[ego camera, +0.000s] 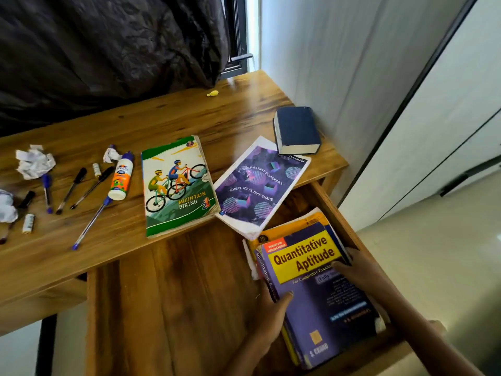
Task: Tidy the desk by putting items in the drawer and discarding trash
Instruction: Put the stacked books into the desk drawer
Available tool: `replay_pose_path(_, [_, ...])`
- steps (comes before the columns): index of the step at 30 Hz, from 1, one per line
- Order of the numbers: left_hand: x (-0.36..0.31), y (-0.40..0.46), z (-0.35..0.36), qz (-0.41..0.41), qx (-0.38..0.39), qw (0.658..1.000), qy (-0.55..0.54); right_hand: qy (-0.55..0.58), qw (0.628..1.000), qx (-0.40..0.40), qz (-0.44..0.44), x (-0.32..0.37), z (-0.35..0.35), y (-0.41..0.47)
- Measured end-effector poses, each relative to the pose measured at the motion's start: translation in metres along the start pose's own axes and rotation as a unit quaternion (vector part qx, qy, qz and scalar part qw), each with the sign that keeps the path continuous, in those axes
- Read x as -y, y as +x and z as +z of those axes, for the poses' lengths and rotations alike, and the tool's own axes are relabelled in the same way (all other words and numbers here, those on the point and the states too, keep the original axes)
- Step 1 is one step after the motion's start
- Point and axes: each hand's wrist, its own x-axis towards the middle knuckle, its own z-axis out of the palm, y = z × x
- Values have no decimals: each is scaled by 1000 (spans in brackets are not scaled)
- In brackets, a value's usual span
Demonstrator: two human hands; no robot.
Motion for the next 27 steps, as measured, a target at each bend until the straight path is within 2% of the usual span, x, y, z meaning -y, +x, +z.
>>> replay_pose_path(4, [-2, -2, 7, -15, -2, 999, -32, -47, 994, -71, -74, 10, 9, -25])
replay_pose_path(7, [-4, 2, 14, -10, 12, 1000, -24, -50, 995, -57, -71, 9, 12, -27])
replay_pose_path(10, [5, 13, 18, -38, 34, 995, 89, -83, 992, -30, -91, 7, 14, -25])
replay_pose_path(13, [3, 17, 15, -77, 67, 970, 222, -119, 986, -24, -115, 10, 18, -20])
replay_pose_path(15, [-1, 13, 13, -62, 94, 955, 273, -117, 986, -17, -120, 19, 20, -18])
replay_pose_path(17, [0, 10, 9, -42, 75, 949, 304, -101, 987, -11, -128, 33, 25, -14])
replay_pose_path(20, [-2, 8, 2, -34, 39, 955, 292, -46, 987, 15, -151, 58, 34, -1])
replay_pose_path(22, [-10, -1, -10, -4, 29, 970, 242, 65, 987, 42, -141, 80, 40, 7])
replay_pose_path(23, [-15, -7, -16, 18, 22, 976, 217, 168, 978, 69, -102, 94, 41, 9])
replay_pose_path(25, [-19, -14, -29, 57, -14, 986, 157, 334, 935, 117, -34, 118, 45, 16])
replay_pose_path(27, [-25, -15, -43, 71, -79, 991, 80, 373, 918, 131, -7, 137, 52, 27])
